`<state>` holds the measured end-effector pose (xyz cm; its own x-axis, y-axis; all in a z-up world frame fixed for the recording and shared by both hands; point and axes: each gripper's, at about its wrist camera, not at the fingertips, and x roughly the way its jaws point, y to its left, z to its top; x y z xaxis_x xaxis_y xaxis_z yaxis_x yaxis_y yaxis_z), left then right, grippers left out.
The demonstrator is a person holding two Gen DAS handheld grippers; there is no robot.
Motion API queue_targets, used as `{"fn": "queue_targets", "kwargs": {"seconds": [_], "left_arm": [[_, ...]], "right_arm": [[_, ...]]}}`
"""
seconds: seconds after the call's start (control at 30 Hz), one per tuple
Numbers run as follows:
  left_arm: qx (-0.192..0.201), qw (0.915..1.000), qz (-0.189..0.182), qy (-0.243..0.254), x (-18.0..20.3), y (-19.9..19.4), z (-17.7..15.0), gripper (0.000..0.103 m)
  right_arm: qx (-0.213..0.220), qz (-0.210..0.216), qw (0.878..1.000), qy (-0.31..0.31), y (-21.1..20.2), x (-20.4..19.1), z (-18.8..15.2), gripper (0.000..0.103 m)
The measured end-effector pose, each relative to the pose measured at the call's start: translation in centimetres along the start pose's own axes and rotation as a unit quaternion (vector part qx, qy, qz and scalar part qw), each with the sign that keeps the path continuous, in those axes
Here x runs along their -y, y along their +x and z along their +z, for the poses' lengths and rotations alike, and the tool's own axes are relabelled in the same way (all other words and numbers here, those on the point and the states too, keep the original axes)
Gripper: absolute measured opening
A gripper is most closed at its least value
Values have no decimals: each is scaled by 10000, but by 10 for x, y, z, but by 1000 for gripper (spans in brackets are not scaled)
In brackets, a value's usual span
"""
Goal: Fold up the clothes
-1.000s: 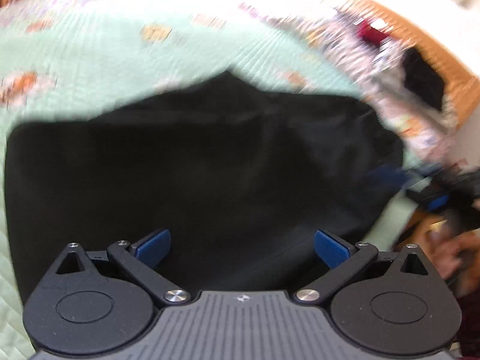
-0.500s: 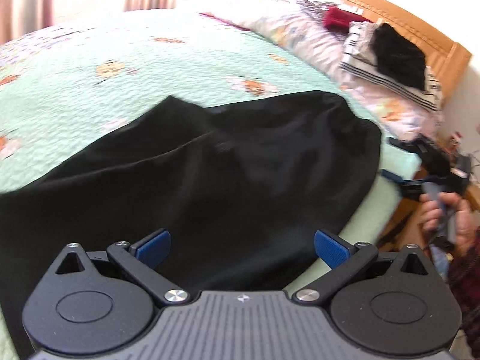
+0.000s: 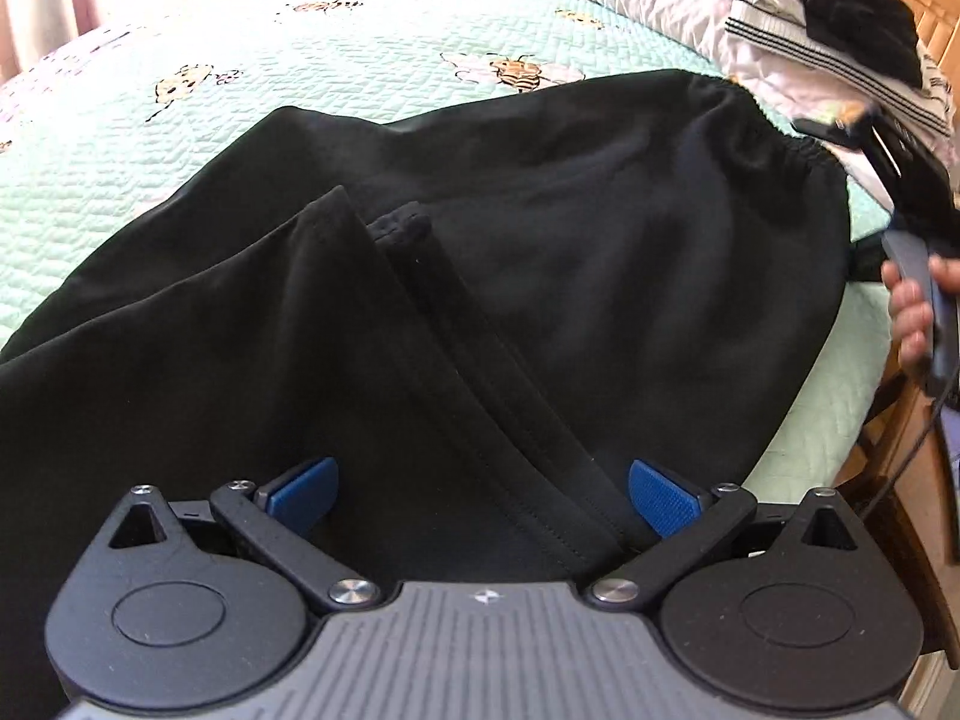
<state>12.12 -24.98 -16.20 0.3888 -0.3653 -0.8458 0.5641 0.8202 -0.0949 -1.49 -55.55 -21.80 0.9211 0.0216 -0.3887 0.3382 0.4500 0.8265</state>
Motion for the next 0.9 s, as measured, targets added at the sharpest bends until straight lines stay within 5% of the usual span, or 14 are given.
{"fn": "queue_targets", "kwargs": {"seconds": [0.2, 0.33, 0.43, 0.77, 0.9], "left_arm": [[-47, 9999, 144, 49, 6, 1, 1, 102], [-79, 9997, 212, 113, 8, 3, 3, 102], [-83, 9996, 233, 163, 8, 1, 2, 102], [-1, 10000, 28, 32, 0, -4, 3, 102], [222, 9961, -601, -607, -27, -26, -6, 101]], "right_arm": [[-66, -231, 9987, -454, 16, -14, 1, 99], [10, -323, 9990, -309, 5, -4, 0, 58], [-5, -220, 9996, -173, -2, 7, 3, 44], [269, 57, 9987, -424, -27, -30, -1, 32], [419, 110, 9971, -622, -41, -54, -4, 31]]}}
